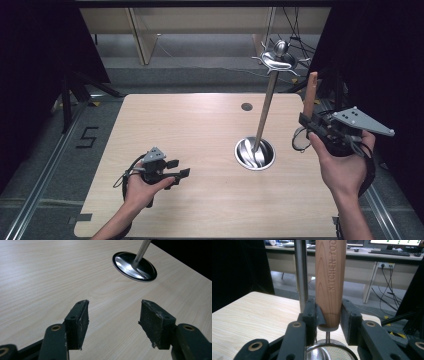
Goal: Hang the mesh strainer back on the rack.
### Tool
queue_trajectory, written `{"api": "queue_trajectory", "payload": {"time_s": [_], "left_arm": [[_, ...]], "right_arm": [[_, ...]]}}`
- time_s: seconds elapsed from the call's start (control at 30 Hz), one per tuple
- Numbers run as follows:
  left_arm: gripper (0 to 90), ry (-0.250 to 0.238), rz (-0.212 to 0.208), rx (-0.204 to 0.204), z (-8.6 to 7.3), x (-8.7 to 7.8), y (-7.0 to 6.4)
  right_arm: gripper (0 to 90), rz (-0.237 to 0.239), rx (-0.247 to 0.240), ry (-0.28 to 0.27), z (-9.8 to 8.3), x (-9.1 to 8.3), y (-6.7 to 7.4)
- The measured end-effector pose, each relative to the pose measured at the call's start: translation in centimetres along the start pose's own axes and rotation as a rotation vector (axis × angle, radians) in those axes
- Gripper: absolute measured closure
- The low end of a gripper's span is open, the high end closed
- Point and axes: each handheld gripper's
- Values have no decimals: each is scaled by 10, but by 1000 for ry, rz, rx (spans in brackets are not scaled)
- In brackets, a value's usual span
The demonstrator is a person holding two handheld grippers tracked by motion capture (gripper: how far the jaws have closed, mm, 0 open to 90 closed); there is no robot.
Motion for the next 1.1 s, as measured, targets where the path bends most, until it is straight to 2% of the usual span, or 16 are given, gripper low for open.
{"api": "queue_trajectory", "payload": {"time_s": [0.03, 0.1, 0.13, 0.17, 0.27, 0.4, 0.5, 0.53, 0.77, 0.87, 0.93, 1.1], "left_arm": [[392, 0, 0, 1, 0, 0, 0], [392, 0, 1, 1, 0, 0, 0], [392, 0, 1, 1, 0, 0, 0], [392, 0, 0, 1, 0, 0, 0], [392, -5, 6, 1, 0, 0, 0], [392, -8, 7, 1, 0, -1, 0], [392, -8, 7, 0, 0, -1, 0], [392, -9, 7, 0, 0, -1, 0], [392, -11, 5, -2, 0, -1, 1], [392, -14, 5, -4, 0, -1, 1], [392, -13, 4, -3, 0, -1, 1], [392, -14, 5, -4, 0, -1, 0]], "right_arm": [[694, 6, 2, 3, 0, 0, 0], [694, 6, -23, -10, 0, 1, -2], [694, 5, -2, -3, 0, 1, 0], [693, 13, -22, -9, 1, 2, -1], [694, 13, 0, -6, 1, 1, 1], [694, 26, -16, -19, 3, 1, 2], [694, 33, -15, -26, 4, 1, 3], [694, 26, -1, -18, 4, 0, 5], [694, 33, -12, -19, 5, 2, 5], [694, 29, -1, -24, 6, 1, 7], [694, 37, -19, -34, 7, 1, 6], [694, 42, -10, -28, 7, 2, 8]]}}
Point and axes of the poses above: each handheld gripper's, and its own axes: x roughly forward along the jaws, z roughly out of its top, y roughly to its left, and after that the axes turned 8 degrees about -y, right-handed
